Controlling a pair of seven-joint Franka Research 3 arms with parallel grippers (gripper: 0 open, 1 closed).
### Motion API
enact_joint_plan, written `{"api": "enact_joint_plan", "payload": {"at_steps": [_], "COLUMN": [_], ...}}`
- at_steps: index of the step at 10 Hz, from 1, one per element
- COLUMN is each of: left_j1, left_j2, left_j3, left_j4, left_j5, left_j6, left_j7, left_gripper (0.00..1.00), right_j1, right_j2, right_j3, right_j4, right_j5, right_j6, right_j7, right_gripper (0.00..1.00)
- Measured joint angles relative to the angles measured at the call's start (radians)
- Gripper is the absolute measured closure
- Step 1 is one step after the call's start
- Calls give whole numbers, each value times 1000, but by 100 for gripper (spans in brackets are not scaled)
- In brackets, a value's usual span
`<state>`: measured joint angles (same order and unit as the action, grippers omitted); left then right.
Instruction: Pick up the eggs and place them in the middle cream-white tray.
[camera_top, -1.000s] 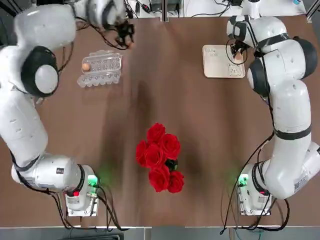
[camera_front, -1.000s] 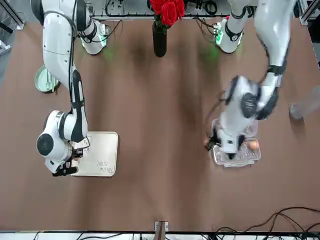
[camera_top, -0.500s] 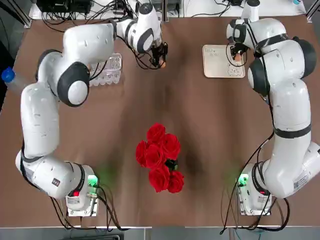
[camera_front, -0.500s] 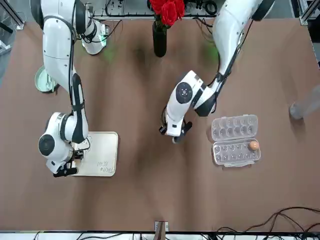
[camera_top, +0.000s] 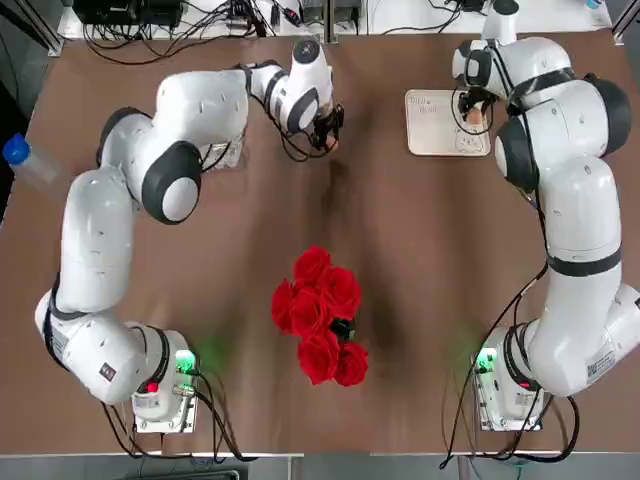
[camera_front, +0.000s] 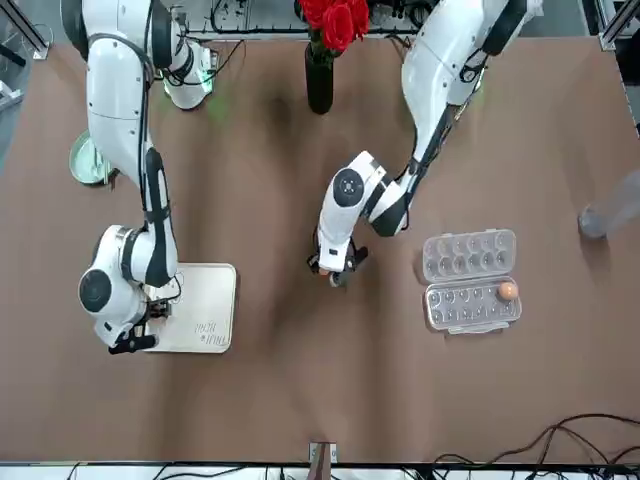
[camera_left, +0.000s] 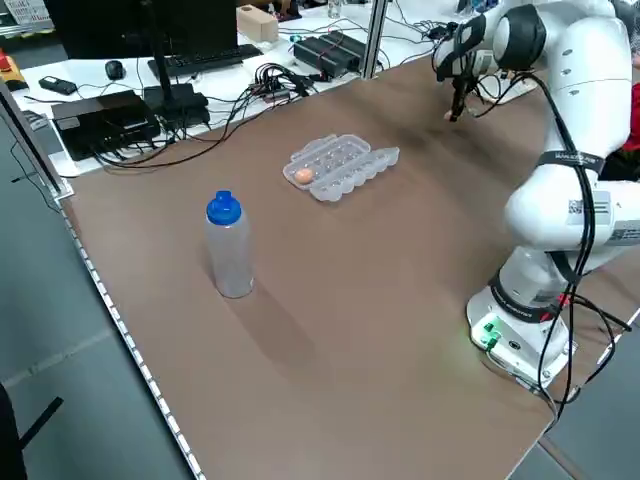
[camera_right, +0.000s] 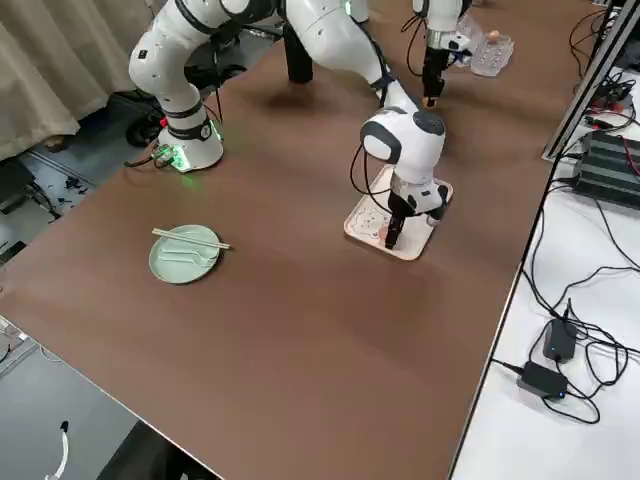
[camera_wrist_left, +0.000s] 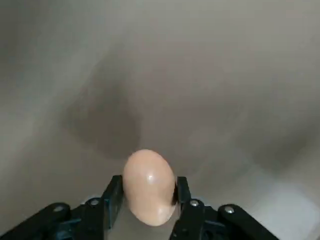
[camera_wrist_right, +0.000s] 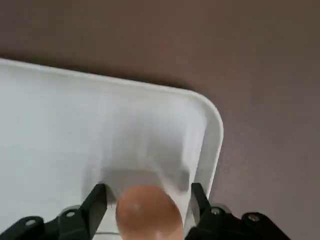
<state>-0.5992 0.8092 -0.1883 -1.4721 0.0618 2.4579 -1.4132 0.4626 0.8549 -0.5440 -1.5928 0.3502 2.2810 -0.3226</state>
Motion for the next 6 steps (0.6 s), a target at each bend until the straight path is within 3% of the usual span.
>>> {"api": "enact_joint_plan", "payload": {"at_steps": [6], "left_j1": [-2], "left_j2": [20], "left_j3": [4], "left_j4": [2], "left_j5": [3], "left_j6": [0], "left_j7": [0], "left_gripper": [52], "right_j1": [0], "right_j2": [0], "right_j3": [1], "right_j4": [1], "right_j5": [0], "right_j6": [1], "right_j7": [-1], "right_gripper": [20]}}
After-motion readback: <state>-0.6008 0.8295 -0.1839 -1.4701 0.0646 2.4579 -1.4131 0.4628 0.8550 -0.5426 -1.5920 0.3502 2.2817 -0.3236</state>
